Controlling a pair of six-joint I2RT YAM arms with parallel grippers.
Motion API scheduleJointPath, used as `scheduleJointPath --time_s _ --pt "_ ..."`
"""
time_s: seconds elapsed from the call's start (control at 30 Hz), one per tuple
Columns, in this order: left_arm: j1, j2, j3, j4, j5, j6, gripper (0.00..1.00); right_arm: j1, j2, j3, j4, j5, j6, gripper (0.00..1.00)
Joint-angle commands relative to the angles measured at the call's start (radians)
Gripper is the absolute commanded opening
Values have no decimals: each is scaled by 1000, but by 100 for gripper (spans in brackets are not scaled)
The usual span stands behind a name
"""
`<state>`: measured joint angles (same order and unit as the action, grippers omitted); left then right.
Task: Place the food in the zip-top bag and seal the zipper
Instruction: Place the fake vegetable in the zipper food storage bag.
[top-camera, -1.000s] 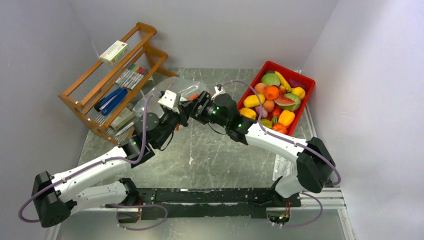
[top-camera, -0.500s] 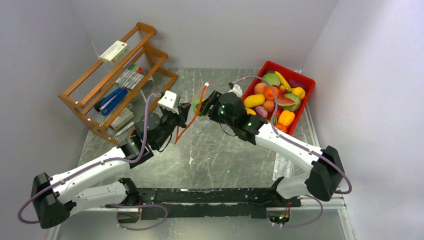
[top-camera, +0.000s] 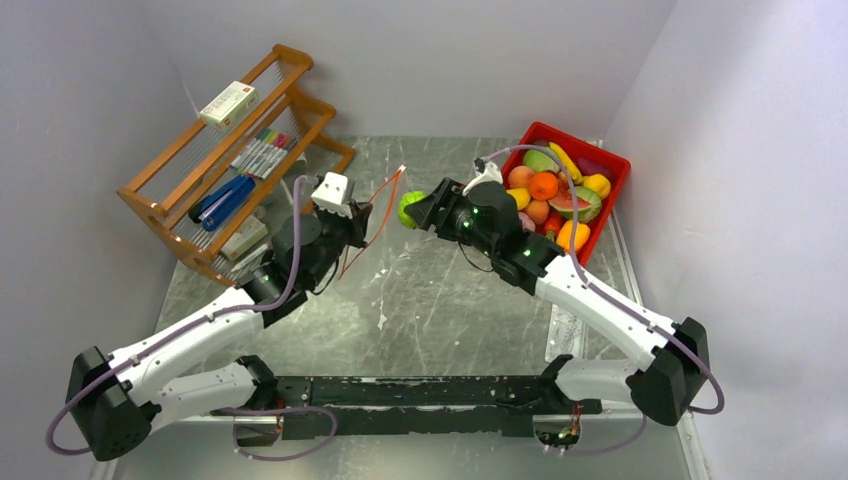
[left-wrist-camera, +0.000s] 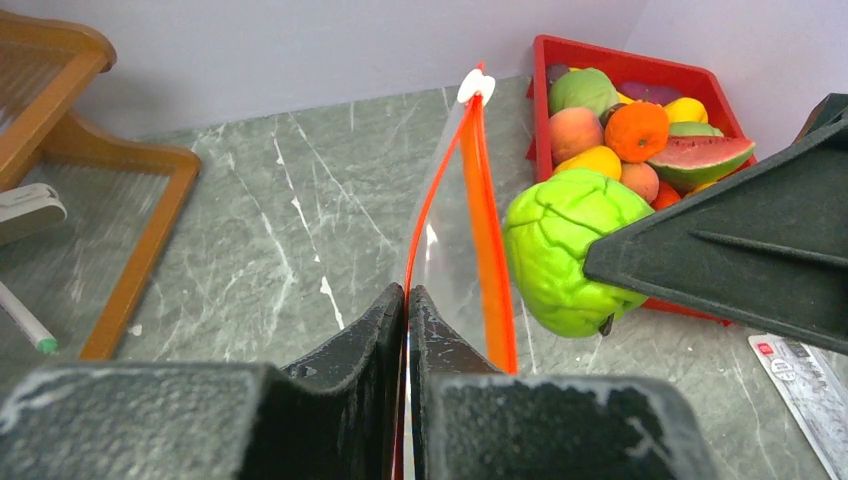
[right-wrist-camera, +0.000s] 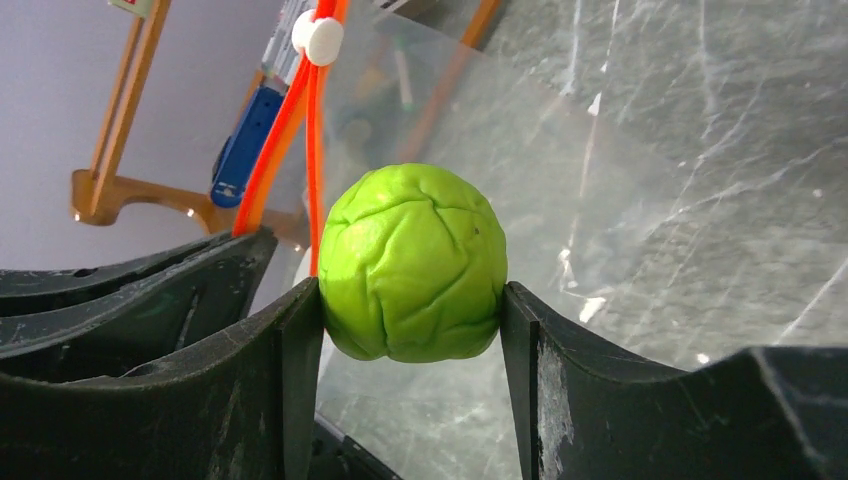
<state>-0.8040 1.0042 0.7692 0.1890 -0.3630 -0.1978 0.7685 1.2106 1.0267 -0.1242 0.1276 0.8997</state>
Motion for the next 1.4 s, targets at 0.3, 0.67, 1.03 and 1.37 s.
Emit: scheduleJointPath --time_s 0.3,0.67,1.03,1.37 --pt "9 55 68 137 -6 439 7 -35 6 107 79 -169 -63 33" --pt "0 76 94 190 52 533 7 -104 179 -8 658 -591 356 32" --pt "-1 -30 37 197 201 248 7 -103 363 -71 844 -618 534 31" --pt "0 -14 -48 197 186 209 7 -99 295 -103 914 -585 512 31"
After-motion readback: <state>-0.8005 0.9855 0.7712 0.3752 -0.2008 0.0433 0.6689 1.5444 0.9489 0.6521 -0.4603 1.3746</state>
